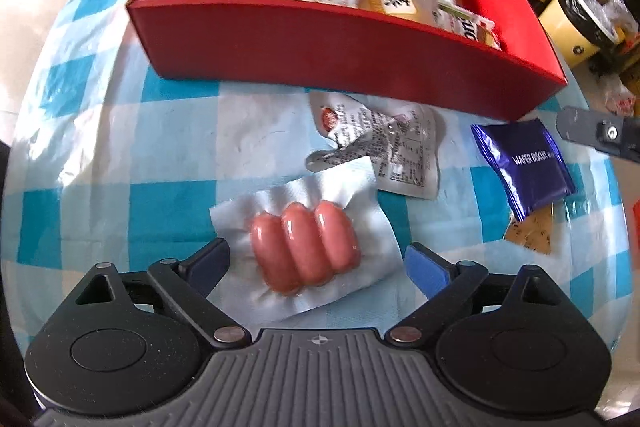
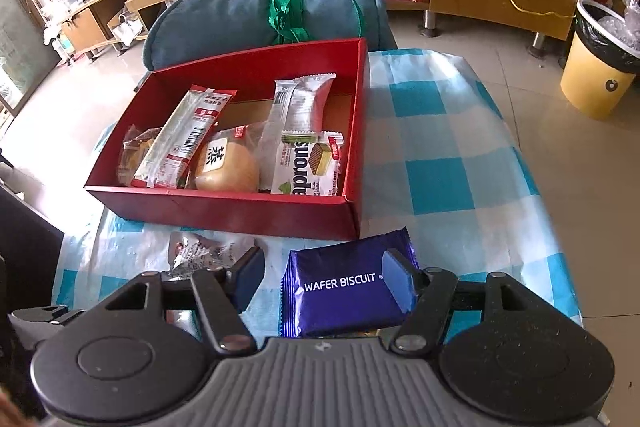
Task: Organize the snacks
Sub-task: 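Move the left tool to the sausage pack while the right tool approaches the purple wafer biscuit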
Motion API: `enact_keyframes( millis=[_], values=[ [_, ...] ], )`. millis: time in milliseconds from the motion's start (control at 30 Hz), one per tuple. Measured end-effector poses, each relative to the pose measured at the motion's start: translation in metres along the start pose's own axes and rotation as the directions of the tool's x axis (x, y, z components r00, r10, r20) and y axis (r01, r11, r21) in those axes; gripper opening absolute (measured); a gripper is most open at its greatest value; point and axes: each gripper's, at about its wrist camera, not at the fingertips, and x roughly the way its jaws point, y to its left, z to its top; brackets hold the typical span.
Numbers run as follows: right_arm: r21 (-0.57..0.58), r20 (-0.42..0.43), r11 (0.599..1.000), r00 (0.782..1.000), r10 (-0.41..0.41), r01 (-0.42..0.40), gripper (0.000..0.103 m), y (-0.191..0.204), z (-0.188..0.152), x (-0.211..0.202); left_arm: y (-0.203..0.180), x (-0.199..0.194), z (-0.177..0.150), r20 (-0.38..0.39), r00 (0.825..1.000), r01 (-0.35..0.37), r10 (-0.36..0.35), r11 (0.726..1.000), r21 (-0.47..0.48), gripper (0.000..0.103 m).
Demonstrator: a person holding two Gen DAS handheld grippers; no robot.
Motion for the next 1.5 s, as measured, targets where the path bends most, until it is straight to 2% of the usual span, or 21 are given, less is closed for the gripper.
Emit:
enact_keyframes(
  millis=[167, 467, 567, 633, 800, 900, 1067, 1233, 1333, 1400, 1500],
  values=[
    [-0.016, -0.002, 1.0, 1.0, 0.009, -0.01, 0.06, 0.005, 0.001, 0.002, 0.0, 0.0, -0.001, -0.007, 1.0, 0.0, 0.0, 1.0, -0.021, 0.098],
    [-0.025, -0.012, 1.0, 1.0, 0.012, -0.012, 0.06, 0.008, 0.001, 0.005, -0.011, 0.014, 0.004, 0.02, 0.998, -0.061, 0.063, 0.993, -0.097, 0.103],
    [-0.03, -0.016, 0.999, 1.0, 0.012, -0.013, 0.06, 0.009, 0.001, 0.006, -0.016, 0.014, -0.002, 0.038, 0.994, -0.095, 0.098, 0.992, -0.078, 0.1],
    [-0.031, -0.021, 0.999, 1.0, 0.01, -0.011, 0.06, 0.007, 0.001, 0.007, -0.022, 0.015, -0.006, 0.047, 0.991, -0.126, 0.128, 0.992, -0.03, 0.096],
    [-0.016, -0.03, 1.0, 1.0, 0.01, -0.01, 0.06, -0.004, 0.0, 0.003, -0.02, 0.011, -0.014, 0.036, 0.992, -0.119, 0.119, 0.993, -0.007, 0.095],
    [0.022, -0.04, 1.0, 0.999, 0.016, -0.015, 0.061, -0.018, 0.0, 0.003, -0.017, 0.004, -0.016, 0.044, 0.995, -0.091, 0.091, 0.996, -0.002, 0.092],
    [0.081, -0.095, 0.997, 0.995, 0.027, -0.019, 0.061, -0.028, -0.004, 0.021, -0.012, -0.003, -0.019, 0.042, 0.997, -0.059, 0.058, 0.998, 0.009, 0.09],
    [0.049, -0.089, 0.999, 0.996, -0.016, 0.021, 0.061, -0.019, 0.006, 0.045, -0.016, -0.004, -0.019, 0.048, 0.997, -0.055, 0.053, 0.998, 0.032, 0.089],
    [0.042, -0.133, 0.998, 0.991, -0.031, 0.037, 0.061, -0.017, 0.005, 0.062, -0.013, -0.006, -0.022, 0.046, 0.998, -0.044, 0.043, 0.999, 0.03, 0.09],
    [0.028, -0.129, 0.999, 0.991, -0.033, 0.037, 0.061, -0.014, 0.003, 0.059, -0.013, -0.004, -0.021, 0.037, 0.999, -0.034, 0.033, 0.999, 0.03, 0.09],
    [0.073, -0.17, 0.996, 0.984, 0.052, -0.04, 0.061, -0.009, -0.008, 0.043, -0.009, -0.003, -0.019, 0.027, 0.999, -0.021, 0.02, 1.0, 0.02, 0.091]
  ],
)
